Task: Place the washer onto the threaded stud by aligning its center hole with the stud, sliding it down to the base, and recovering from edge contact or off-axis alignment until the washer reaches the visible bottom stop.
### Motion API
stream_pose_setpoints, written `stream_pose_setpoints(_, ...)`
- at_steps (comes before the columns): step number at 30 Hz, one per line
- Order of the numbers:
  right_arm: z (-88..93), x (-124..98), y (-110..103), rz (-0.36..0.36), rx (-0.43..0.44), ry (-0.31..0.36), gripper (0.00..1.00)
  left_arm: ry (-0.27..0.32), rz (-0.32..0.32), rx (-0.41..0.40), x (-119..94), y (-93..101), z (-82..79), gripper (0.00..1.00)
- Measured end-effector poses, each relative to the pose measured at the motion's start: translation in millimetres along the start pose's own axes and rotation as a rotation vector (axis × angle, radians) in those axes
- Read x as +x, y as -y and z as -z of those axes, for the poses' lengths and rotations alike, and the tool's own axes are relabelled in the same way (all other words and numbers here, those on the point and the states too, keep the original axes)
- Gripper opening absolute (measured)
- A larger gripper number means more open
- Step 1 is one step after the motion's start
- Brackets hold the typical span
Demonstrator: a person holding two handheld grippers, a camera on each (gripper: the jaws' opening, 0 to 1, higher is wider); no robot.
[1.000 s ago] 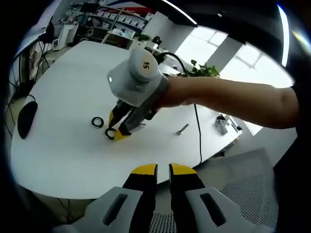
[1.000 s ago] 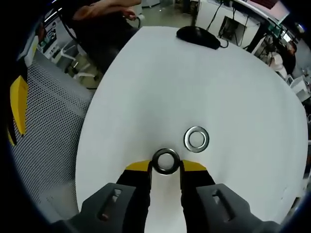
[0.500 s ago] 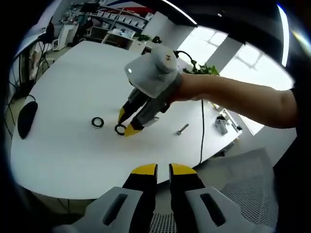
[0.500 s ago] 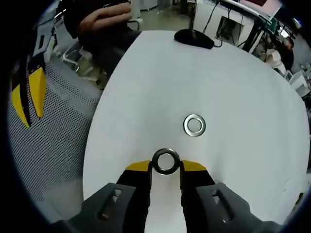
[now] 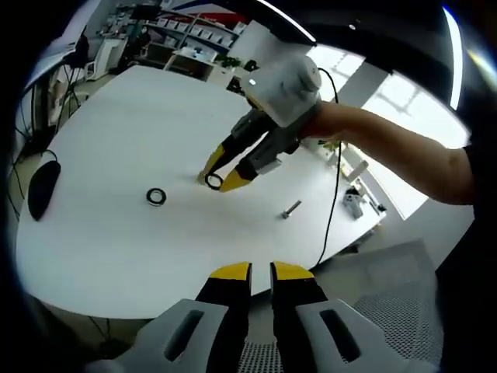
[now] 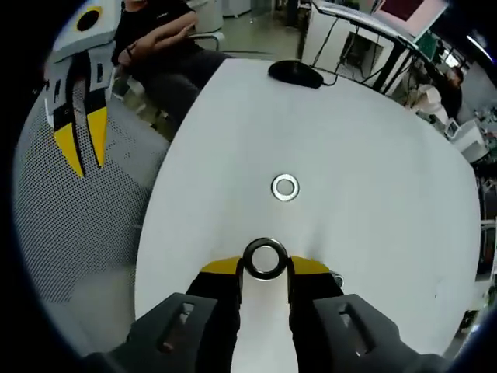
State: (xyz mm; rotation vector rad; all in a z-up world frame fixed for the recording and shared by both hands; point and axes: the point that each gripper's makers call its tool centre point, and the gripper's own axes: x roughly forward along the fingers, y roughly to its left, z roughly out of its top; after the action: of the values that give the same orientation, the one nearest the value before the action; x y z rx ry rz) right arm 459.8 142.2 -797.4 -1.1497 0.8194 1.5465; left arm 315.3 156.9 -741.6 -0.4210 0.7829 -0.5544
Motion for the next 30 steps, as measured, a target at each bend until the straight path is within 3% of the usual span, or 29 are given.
stream_pose_setpoints(11,8.3,-22,19,0.035,-0.023,-0.040,0.24,0.002,0.000,-0.002,0,0.4,-0.2,0.07)
stream_pose_setpoints(16,7.1,-29,31,0.064,-0.008,-0.030,0.24,0.006,-0.003,-0.008,-1,-0.5,-0.8,0.07)
stream_pose_setpoints(30,18.4,-16,53,0.103,0.033,-0.078,0.24,0.000,0.001,-0.004,0,0.2,0.0,0.07)
